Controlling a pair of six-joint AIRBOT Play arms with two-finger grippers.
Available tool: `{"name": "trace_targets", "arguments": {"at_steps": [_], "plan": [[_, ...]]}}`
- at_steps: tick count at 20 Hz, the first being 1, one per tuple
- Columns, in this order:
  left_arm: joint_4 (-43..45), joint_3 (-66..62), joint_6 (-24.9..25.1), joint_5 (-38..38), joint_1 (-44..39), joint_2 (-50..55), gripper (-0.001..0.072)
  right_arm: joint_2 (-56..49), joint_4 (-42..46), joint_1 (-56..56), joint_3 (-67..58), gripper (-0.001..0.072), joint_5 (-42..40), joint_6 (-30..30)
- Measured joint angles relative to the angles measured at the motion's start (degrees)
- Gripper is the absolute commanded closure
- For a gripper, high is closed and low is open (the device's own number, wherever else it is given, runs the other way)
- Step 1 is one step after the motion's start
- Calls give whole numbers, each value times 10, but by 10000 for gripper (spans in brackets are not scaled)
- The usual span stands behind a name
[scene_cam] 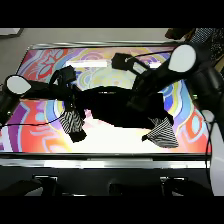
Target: Fold the clothes and pants, and hang the long-sleeved shirts on hangers.
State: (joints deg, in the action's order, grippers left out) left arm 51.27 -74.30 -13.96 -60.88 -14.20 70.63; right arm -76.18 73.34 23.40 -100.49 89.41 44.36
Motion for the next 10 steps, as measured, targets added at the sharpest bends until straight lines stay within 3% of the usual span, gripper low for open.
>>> {"name": "trace_targets", "arguments": {"at_steps": [4, 6, 10], "plan": [[0, 0, -34, 0, 0, -25, 683, 70, 48, -70, 0, 150, -10, 26], [-1, 0, -45, -14, 0, -38, 683, 98, 31, -143, 0, 149, -9, 26], [-1, 0, -54, -61, -1, -66, 683, 113, -31, -274, 5, 148, 4, -30]]}}
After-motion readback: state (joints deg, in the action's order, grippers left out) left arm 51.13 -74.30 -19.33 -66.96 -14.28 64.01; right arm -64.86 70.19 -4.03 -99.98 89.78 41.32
